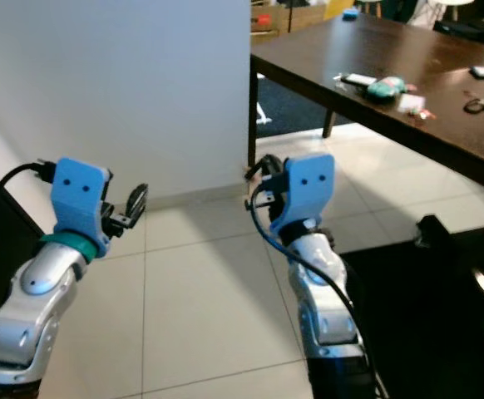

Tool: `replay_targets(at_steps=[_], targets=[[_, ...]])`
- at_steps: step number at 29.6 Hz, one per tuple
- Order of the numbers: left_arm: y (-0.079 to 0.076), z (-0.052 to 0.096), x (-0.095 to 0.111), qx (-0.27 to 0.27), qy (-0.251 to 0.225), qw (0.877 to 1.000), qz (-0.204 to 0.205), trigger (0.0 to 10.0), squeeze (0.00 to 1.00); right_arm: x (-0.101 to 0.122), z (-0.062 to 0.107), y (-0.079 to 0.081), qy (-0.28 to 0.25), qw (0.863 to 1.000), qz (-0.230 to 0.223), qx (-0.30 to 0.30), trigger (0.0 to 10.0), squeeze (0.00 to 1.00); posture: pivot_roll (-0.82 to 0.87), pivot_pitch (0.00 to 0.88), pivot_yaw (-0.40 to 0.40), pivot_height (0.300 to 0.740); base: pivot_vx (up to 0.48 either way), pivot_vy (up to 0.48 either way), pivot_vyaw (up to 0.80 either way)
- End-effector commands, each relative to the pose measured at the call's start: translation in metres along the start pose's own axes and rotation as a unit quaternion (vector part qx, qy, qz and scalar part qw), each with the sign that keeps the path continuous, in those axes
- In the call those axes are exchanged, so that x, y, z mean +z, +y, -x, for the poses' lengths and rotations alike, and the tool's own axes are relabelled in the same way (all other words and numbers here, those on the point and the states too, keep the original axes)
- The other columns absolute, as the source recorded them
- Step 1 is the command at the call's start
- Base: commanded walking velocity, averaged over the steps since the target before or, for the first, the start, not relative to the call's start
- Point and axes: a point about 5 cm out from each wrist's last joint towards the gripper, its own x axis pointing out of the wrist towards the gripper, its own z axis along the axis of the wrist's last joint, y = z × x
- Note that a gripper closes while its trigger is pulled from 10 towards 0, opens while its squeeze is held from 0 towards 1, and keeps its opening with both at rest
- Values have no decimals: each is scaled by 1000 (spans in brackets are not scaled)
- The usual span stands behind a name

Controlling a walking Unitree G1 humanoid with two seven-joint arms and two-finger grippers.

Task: Hang keys on a hook

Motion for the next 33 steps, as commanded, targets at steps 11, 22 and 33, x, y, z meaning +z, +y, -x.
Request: replay_targets(at_steps=[11,22,33], targets=[[-4,-2,-1,-18,-8,1000,-12,10000,0,2,-1,6,-9,1000,-25,0,10000,0,-102,35,126,740,120,0,356],[-6,-8,5,-17,-19,1000,-7,10000,0,4,-1,3,-13,1000,-27,-8,10000,0,-108,36,125,740,461,0,0],[-13,-9,14,-19,-39,999,6,10000,0,9,-2,-5,-22,999,-20,-20,10000,0,-121,39,124,740,461,0,0]])
